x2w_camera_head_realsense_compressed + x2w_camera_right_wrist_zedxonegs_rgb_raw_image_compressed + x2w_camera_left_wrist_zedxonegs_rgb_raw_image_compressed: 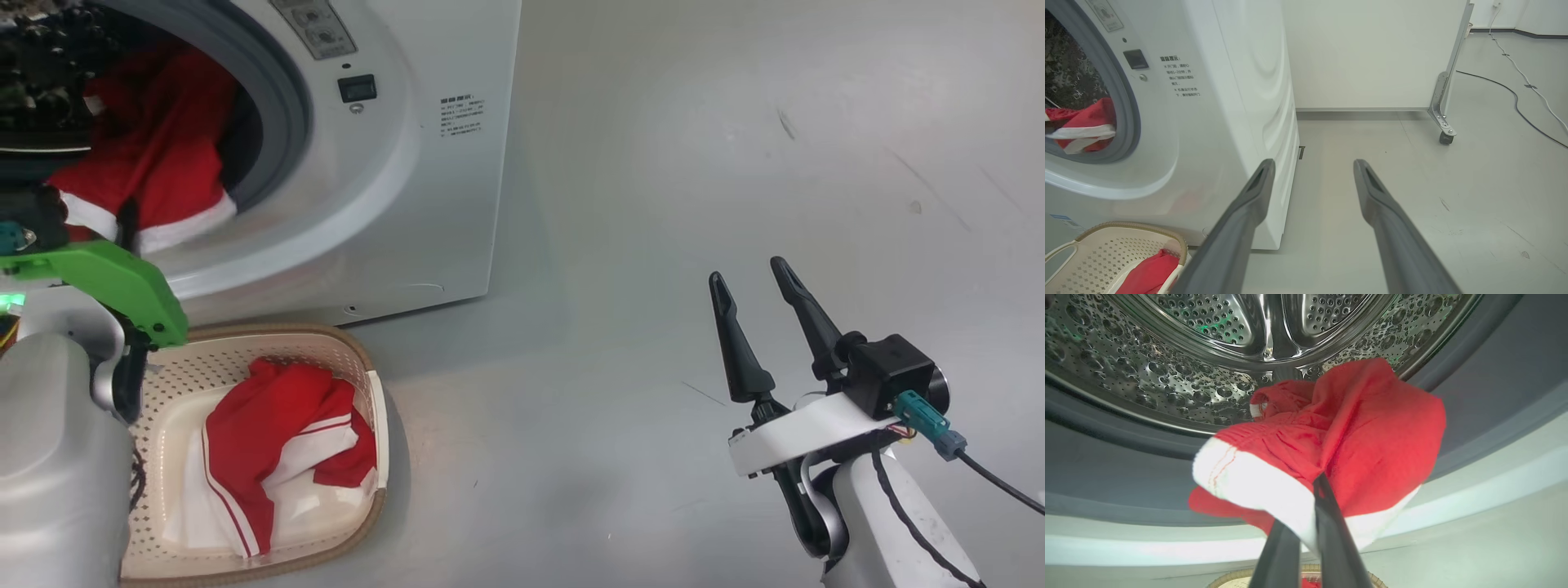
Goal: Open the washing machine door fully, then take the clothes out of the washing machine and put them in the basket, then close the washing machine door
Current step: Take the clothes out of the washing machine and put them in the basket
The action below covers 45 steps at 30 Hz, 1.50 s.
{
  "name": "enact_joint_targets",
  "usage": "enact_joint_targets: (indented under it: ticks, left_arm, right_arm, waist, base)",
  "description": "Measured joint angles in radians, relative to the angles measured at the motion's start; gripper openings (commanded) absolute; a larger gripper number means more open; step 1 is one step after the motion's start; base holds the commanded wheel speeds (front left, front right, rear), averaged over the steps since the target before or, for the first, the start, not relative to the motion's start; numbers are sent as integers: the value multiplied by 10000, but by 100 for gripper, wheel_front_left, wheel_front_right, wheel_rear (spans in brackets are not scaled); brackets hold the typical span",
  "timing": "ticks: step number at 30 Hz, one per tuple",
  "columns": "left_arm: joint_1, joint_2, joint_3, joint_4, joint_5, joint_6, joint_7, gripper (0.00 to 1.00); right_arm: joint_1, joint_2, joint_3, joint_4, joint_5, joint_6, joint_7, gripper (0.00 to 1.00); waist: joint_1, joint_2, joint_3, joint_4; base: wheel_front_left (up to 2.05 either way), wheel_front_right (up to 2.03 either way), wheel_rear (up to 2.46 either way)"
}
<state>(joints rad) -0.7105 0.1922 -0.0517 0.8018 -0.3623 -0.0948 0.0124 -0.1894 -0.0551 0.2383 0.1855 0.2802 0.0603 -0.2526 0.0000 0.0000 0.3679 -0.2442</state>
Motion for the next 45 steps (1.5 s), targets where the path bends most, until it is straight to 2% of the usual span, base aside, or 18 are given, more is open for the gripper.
enact_joint_targets:
  ticks: [5, 11, 24, 35, 45]
  left_arm:
    - [470, -98, -128, 6, -2, -79, -479, 0]
    - [831, -518, -278, -104, -322, -169, -882, 0]
    - [1801, -504, -571, -1011, -299, -251, -2389, 0]
    - [2364, -474, -826, -2123, -81, -255, -2614, 0]
    - [2573, -353, -790, -3674, 201, -257, -2644, 0]
  right_arm:
    - [234, -73, -52, 146, -4, 2, 0, 100]
    - [590, -102, -169, 151, -4, 4, 0, 100]
    - [1083, -98, -307, 165, -2, 90, 0, 100]
    - [1229, -94, -318, 165, -2, 94, 0, 100]
    - [1387, -94, -345, 136, -2, 109, 0, 100]
  waist:
    - [0, 0, -541, 264]
    - [0, 0, -1120, 618]
    - [0, 0, -1951, 1315]
    - [0, 0, -2358, 1497]
    - [0, 0, -2414, 1579]
  base:
    - [0, 0, 0]
    - [0, 0, 0]
    - [0, 0, 0]
    - [0, 0, 0]
    - [0, 0, 0]
